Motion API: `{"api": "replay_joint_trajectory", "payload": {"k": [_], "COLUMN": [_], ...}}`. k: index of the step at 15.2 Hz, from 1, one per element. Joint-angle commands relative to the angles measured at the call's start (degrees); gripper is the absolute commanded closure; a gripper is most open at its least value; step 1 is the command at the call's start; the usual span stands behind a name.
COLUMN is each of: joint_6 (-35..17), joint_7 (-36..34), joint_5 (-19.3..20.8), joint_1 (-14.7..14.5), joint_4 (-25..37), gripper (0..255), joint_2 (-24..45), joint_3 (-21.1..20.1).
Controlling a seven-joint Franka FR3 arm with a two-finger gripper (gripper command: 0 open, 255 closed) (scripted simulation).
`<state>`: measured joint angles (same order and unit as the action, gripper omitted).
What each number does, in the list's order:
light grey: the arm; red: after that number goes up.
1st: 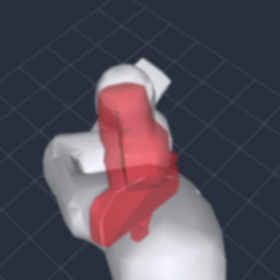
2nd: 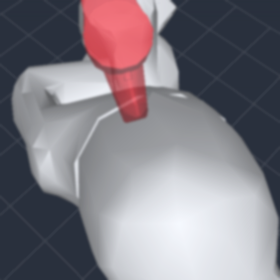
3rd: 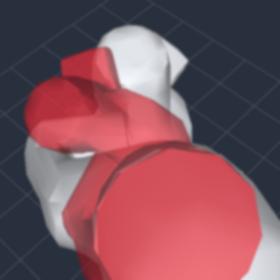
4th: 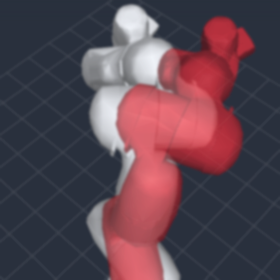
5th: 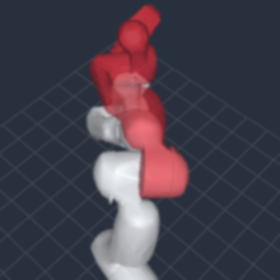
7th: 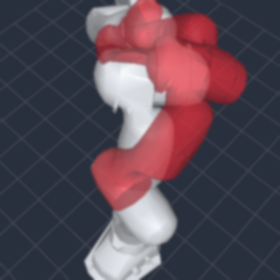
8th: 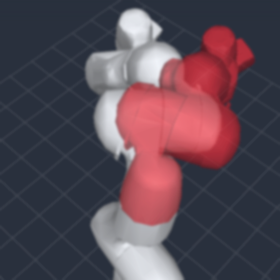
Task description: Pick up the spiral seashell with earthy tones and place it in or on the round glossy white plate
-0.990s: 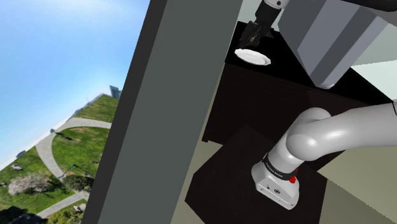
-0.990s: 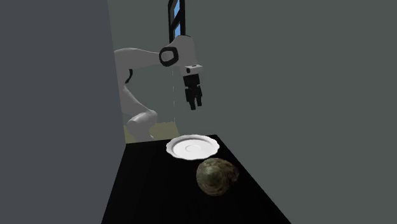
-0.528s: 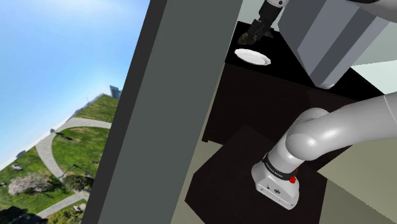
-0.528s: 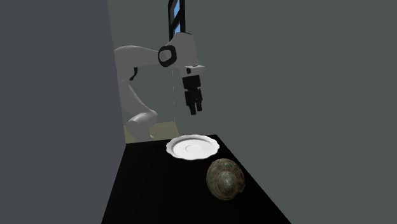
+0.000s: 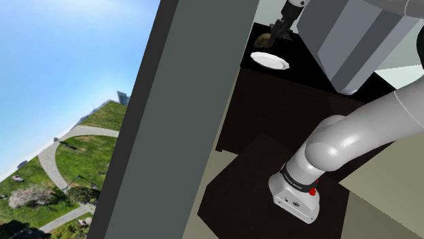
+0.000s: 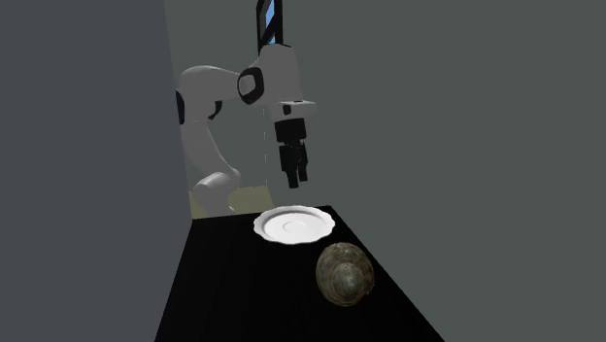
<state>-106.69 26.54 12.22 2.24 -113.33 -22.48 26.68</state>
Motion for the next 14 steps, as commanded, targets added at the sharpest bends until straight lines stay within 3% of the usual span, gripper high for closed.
{"api": "replay_joint_trajectory", "payload": {"k": [1, 8, 13, 14], "joint_6": [-0.6, -1.3, 0.9, 0.1], "joint_7": [3.5, 17.0, 27.0, 27.0], "joint_5": [-0.8, -8.4, -18.0, -18.0], "joint_1": [-0.2, 0.3, 4.9, 5.0], "joint_4": [3.4, 17.8, 31.0, 30.3], "gripper": [0, 0, 0, 0], "joint_2": [3.5, 18.4, 31.3, 31.4], "joint_3": [2.4, 11.0, 14.7, 14.5]}}
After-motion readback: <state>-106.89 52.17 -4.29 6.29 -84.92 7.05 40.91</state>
